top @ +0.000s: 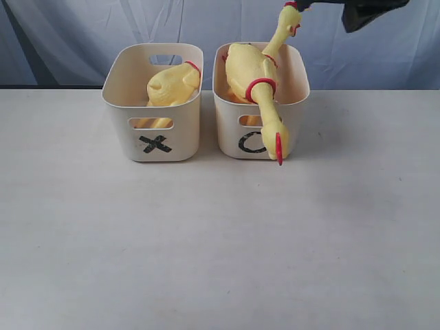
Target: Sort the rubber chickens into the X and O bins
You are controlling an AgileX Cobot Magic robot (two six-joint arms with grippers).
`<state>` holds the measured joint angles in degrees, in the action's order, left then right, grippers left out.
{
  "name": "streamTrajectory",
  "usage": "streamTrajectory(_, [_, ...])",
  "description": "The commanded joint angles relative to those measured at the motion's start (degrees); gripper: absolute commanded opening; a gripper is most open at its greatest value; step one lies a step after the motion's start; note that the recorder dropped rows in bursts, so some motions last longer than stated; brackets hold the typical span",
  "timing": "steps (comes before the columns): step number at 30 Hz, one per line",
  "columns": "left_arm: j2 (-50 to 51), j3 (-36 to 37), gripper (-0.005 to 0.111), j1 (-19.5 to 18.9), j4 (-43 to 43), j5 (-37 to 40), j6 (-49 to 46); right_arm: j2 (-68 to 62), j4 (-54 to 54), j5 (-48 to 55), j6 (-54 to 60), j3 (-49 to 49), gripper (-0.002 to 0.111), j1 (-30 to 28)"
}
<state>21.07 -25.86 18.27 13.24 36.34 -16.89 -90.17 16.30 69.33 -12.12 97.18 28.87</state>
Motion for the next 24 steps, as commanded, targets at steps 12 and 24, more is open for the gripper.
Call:
streamTrajectory(12, [-0.4, 0.1, 0.0, -0.1, 0.0, -0.4, 0.0, 17.1, -0.3, -9.1, -3.2, -20.5, 0.0, -0.2])
streamTrajectory(24, [-0.4, 0.1, 0.0, -0.1, 0.0, -0.4, 0.0, 44.6, -1.4, -30.3, -4.5, -50.7, 0.0, -0.2])
